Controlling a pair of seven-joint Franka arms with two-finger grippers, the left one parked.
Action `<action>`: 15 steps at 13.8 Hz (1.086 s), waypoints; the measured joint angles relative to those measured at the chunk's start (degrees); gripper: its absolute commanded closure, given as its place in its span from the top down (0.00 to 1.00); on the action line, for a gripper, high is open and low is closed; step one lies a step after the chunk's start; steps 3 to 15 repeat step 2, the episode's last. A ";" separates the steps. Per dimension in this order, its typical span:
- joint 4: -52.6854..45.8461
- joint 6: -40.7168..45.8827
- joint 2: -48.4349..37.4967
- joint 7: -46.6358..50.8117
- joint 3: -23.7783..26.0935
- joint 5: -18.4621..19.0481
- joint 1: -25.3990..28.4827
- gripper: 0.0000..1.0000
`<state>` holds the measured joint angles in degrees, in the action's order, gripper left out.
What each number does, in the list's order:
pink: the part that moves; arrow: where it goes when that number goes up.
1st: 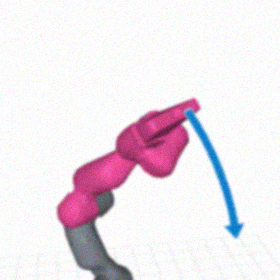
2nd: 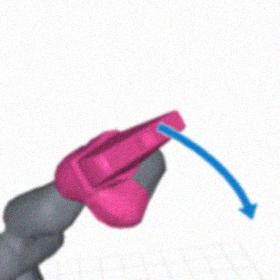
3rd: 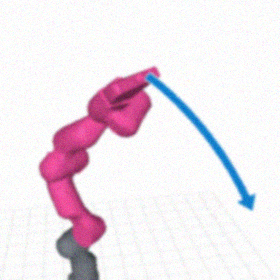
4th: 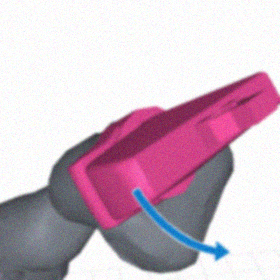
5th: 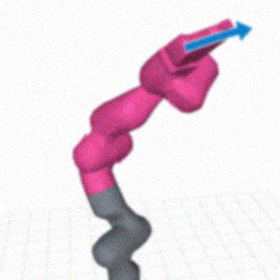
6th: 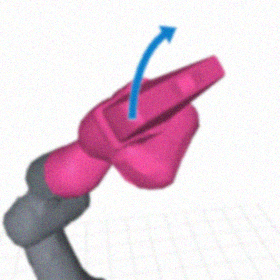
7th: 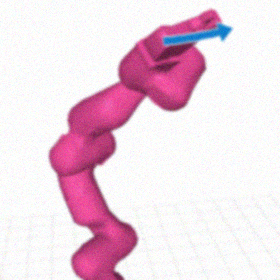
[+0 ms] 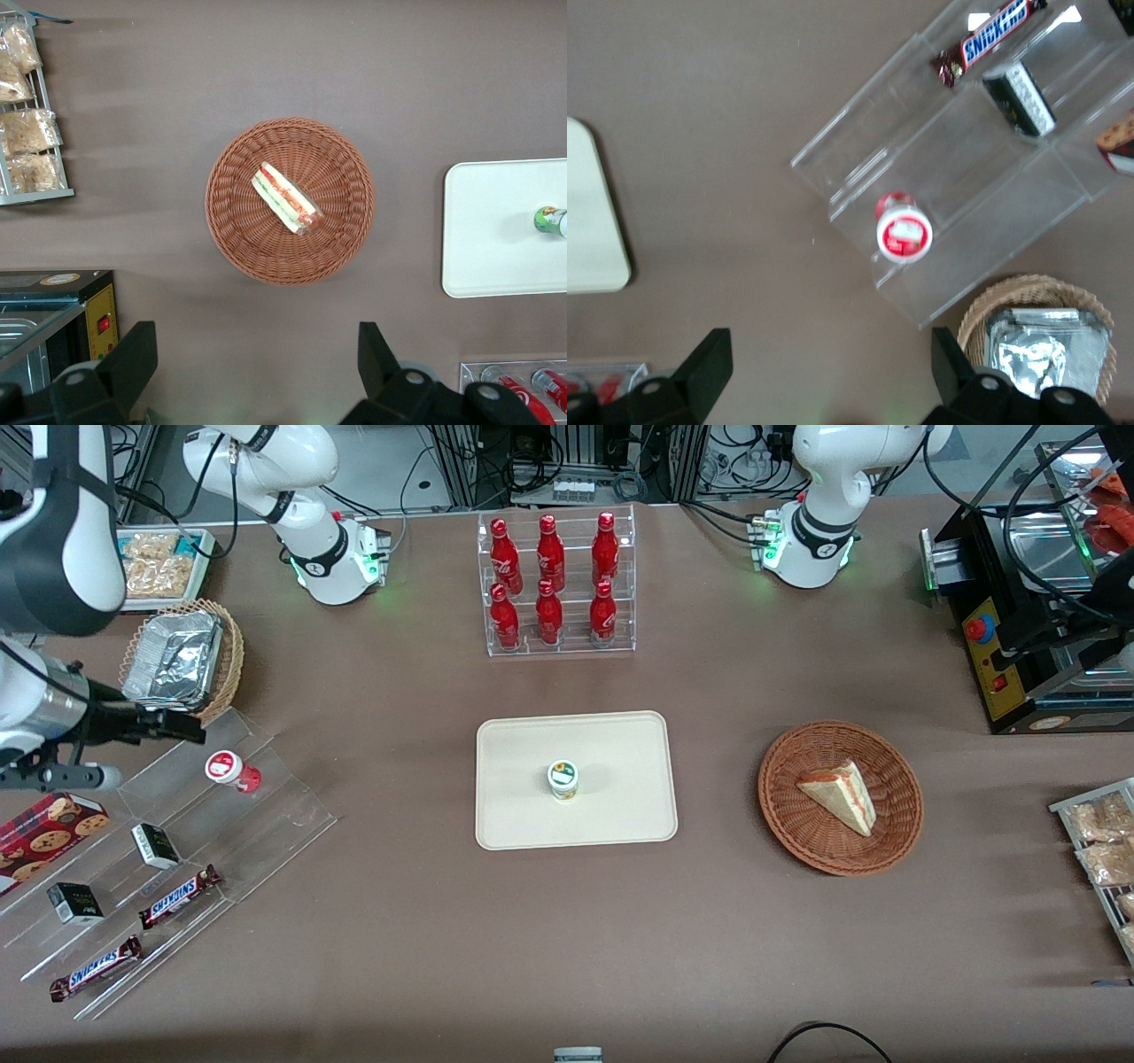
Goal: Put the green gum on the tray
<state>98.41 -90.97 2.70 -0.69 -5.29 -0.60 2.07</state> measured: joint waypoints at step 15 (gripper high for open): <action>0.14 2.99 -1.90 0.00 0.01 0.00 0.00 1.00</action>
